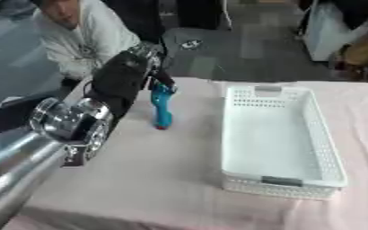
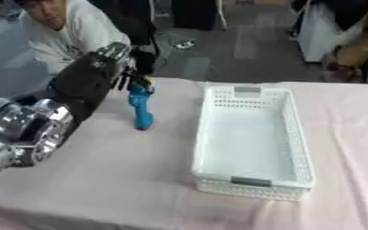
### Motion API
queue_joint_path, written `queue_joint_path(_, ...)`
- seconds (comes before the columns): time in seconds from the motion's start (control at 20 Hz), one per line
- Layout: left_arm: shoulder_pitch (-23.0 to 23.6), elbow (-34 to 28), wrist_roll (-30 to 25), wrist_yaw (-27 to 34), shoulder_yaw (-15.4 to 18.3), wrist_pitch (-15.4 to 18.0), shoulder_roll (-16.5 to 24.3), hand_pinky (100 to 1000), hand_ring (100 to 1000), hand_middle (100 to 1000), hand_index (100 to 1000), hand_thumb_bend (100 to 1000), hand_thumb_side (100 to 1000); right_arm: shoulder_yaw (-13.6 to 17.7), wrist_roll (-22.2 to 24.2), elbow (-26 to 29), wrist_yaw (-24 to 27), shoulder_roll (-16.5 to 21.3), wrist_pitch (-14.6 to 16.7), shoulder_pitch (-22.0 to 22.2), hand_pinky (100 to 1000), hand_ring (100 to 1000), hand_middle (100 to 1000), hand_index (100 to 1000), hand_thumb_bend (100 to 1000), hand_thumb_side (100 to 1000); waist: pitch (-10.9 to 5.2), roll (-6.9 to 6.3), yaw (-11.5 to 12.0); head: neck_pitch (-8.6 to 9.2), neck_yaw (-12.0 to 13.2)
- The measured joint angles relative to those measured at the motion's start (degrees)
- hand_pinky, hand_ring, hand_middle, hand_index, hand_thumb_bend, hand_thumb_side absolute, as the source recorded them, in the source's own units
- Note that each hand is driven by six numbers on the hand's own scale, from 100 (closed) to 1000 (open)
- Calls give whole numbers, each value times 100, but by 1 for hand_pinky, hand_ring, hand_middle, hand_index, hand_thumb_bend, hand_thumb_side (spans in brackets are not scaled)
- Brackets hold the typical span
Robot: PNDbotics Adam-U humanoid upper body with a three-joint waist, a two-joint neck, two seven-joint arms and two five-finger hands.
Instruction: Pick up objects on the table and place them in the box.
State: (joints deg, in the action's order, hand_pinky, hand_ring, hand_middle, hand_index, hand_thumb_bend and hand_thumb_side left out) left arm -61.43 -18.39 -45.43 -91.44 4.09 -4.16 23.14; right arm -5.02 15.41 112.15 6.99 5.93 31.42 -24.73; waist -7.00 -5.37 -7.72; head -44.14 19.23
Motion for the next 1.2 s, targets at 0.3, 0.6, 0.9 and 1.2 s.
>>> queue_joint_path(0.3,46,15,154,-36,0,17,0,284,471,549,777,457,1000,-8,28,3,2,-1,-14,-47,555,554,741,747,100,1000,56,-4,-32,0,3)
queue_joint_path(0.6,140,29,266,-207,0,-11,0,333,499,583,805,483,1000,-9,61,19,5,-3,-39,-63,559,553,743,749,100,1000,95,-4,-61,0,49)
queue_joint_path(0.9,238,23,485,-368,1,45,0,483,648,744,914,513,1000,-10,121,36,21,-4,-52,-94,563,554,745,751,100,1000,125,-4,-65,0,77)
queue_joint_path(1.2,389,-34,972,-263,56,362,-4,752,865,907,1000,538,1000,-11,177,36,39,-7,-57,-97,566,554,746,753,100,1000,129,-1,-67,0,95)
